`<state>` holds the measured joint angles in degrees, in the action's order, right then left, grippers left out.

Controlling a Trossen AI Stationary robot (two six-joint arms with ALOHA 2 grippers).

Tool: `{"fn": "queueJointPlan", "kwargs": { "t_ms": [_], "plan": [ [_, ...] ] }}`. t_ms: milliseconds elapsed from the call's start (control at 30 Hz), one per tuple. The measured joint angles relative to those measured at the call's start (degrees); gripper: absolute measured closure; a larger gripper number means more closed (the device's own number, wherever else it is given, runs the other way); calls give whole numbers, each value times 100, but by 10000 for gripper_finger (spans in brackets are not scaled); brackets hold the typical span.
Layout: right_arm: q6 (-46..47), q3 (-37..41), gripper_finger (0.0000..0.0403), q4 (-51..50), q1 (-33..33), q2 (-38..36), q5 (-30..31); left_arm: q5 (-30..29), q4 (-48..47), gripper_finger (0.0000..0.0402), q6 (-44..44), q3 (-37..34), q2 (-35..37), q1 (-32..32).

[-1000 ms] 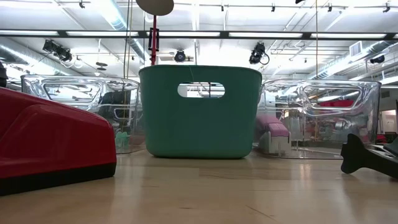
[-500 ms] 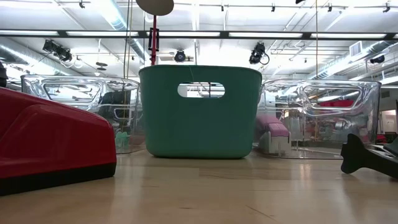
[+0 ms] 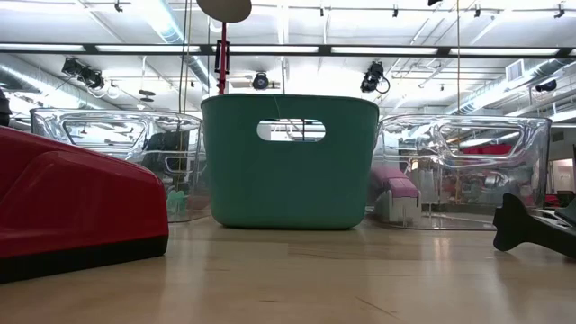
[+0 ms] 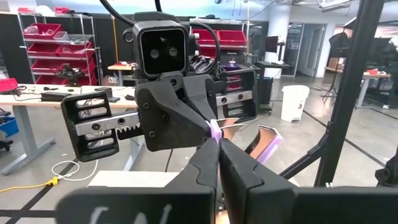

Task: Pick and place Stapler, Stapler remover, tape
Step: Put the top light blue stapler remover into the left transparent bin

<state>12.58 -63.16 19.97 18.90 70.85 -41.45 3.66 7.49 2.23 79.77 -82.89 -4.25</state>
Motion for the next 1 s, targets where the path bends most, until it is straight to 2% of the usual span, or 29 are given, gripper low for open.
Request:
{"fn": "queueJointPlan", "kwargs": {
  "t_ms": [400, 633, 833, 1000],
  "plan": [
    [39, 0, 366, 44, 2, 0, 31, 24, -42, 398, -40, 0, 1, 0],
    [296, 0, 324, 59, 3, -7, 24, 24, -58, 400, -36, 0, 0, -7],
    [322, 0, 282, 72, 21, -155, -13, 31, -448, 400, -56, -4, 101, -42],
    [172, 0, 272, -130, 88, -313, -13, 27, -1030, 401, -138, -4, 432, -194]
  ]
}}
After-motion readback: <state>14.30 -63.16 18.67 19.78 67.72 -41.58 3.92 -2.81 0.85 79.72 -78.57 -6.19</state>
